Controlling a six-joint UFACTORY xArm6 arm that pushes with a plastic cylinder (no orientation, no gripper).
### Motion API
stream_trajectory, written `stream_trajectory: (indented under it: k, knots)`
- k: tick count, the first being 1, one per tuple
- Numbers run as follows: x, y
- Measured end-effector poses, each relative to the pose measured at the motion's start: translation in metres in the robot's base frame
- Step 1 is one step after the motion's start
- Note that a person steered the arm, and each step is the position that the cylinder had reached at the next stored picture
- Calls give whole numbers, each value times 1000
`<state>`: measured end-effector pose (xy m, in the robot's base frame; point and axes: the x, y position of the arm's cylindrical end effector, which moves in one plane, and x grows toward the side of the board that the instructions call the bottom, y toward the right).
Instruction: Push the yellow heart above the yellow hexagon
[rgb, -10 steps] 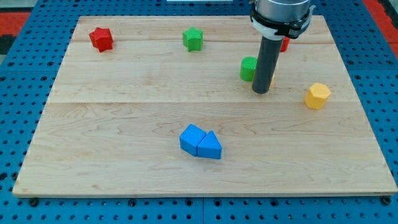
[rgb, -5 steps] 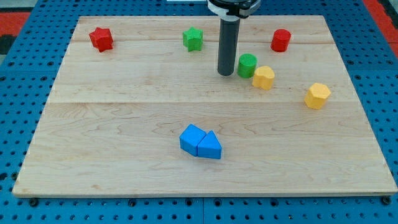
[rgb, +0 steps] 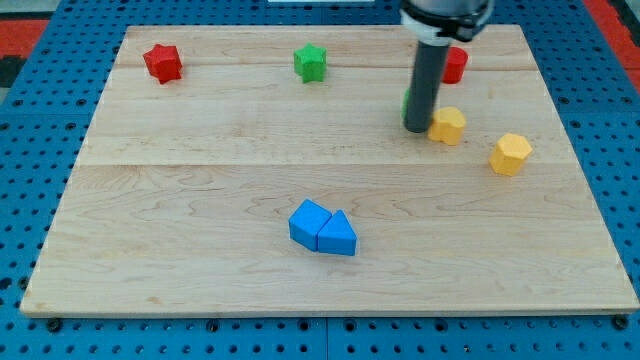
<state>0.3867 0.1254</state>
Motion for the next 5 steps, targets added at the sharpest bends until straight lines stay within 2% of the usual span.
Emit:
stream_trajectory:
  k: [1, 2, 3, 4, 5]
  knots:
    - [0, 8]
    - [6, 48]
    - [5, 48]
    - [-20, 36]
    - [-50, -40]
